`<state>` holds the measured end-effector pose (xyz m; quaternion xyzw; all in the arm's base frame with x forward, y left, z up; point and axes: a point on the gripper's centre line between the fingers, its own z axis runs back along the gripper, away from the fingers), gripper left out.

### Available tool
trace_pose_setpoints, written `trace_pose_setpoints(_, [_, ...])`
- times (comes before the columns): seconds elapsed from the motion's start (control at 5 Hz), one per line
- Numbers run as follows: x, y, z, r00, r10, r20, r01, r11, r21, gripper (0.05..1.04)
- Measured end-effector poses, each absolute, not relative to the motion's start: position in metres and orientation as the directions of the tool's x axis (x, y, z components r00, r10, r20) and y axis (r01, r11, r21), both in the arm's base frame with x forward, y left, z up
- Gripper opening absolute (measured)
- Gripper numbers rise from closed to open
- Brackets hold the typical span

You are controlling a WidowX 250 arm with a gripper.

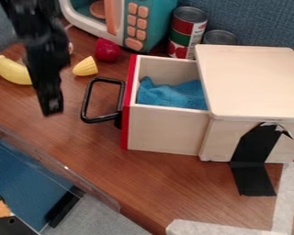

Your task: Close the drawer

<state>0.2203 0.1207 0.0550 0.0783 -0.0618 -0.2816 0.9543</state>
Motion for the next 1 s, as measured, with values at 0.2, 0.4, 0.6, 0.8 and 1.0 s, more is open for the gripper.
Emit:
trace_pose_setpoints(0.2, [0.223, 0.118, 0.039, 0.692, -0.703, -0.163, 0.717, 0.645, 0.264, 1.001])
trace_pose_setpoints(0.4, [0.227, 0.127, 0.032, 0.686, -0.695, -0.218, 0.727, 0.637, 0.256, 1.001])
trace_pose_setpoints(0.6, [0.232, 0.127, 0.031, 0.722, -0.661, -0.205, 0.692, 0.681, 0.241, 1.001])
trace_pose_setpoints(0.8, [0.238, 0.121, 0.036, 0.751, -0.638, -0.174, 0.661, 0.727, 0.188, 1.001])
trace_pose_setpoints(1.0, [0.238, 0.109, 0.041, 0.769, -0.624, -0.141, 0.638, 0.763, 0.105, 1.001])
